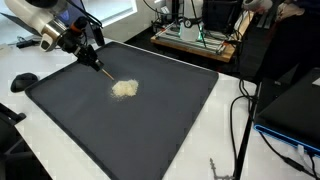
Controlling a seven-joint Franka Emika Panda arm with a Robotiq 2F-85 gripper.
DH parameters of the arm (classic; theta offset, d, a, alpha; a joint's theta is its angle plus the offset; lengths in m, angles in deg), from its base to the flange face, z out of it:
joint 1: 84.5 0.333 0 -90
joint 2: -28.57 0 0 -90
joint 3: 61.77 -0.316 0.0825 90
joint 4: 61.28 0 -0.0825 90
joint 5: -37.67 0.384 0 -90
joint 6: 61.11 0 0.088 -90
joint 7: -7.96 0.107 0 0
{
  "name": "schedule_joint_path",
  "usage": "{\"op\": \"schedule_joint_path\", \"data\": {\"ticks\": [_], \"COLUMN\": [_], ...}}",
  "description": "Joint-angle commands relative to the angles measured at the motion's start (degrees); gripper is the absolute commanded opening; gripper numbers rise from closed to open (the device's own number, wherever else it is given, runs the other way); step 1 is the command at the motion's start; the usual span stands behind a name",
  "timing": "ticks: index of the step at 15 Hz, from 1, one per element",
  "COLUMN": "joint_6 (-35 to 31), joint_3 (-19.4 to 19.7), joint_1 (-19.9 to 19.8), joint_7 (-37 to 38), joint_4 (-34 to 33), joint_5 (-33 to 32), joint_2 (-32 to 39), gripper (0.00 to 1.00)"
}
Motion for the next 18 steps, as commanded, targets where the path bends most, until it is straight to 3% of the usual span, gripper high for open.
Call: {"op": "schedule_joint_path", "data": {"ticks": [1, 9, 18], "joint_6": [-0.75, -16.44, -30.13], "joint_3": [0.28, 4.25, 4.51], "joint_1": [2.33, 13.82, 24.93], "joint_7": [0.84, 7.62, 25.56], "joint_4": [-0.05, 15.15, 33.42], "joint_5": [-1.62, -12.09, -30.63], "joint_2": [-1.85, -13.73, -23.72], "gripper": [0.03, 0.03, 0.03]}}
